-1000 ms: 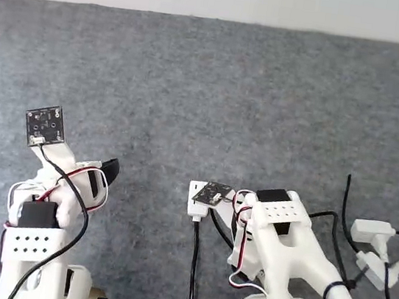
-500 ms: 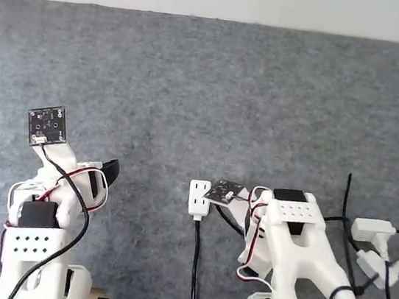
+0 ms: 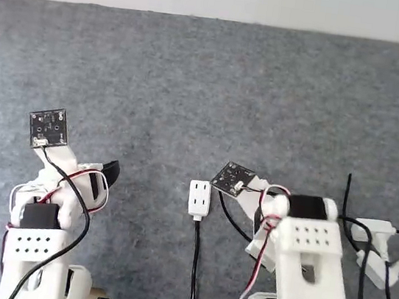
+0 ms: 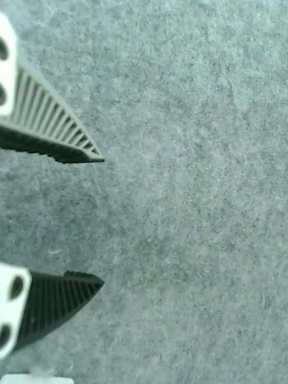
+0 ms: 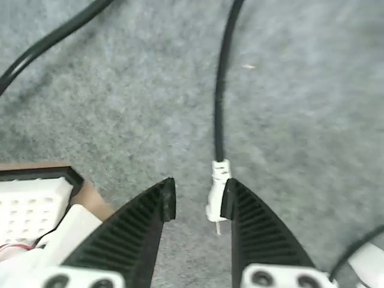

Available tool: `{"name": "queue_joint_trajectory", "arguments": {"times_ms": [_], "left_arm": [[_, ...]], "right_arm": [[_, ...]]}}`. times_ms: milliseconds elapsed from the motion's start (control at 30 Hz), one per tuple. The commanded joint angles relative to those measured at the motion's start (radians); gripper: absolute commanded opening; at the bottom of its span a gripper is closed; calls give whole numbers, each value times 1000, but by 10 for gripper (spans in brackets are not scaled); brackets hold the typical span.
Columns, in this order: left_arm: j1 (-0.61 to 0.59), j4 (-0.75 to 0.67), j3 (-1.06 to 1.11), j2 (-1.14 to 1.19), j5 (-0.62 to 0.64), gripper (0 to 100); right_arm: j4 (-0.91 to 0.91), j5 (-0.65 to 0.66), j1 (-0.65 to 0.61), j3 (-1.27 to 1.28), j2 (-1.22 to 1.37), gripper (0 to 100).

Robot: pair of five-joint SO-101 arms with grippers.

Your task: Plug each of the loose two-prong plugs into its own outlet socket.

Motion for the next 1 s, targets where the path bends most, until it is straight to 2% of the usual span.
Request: {"name": "queue_joint_trajectory", "arguments": {"times_ms": [0, 167, 500, 833, 967], "left_arm": [[-8, -26, -8, -2, -12, 277], [-8, -23, -7, -2, -12, 277], [-5, -23, -5, -2, -12, 277], [-5, -23, -4, -2, -12, 277], [-6, -23, -4, -2, -12, 277]], "right_arm": [[13, 12, 4, 8, -79, 147], [-45, 46, 31, 104, -27, 147], [-196, 224, 214, 120, 110, 147], [-209, 239, 162, 121, 251, 148], [-268, 239, 171, 121, 274, 148]]}}
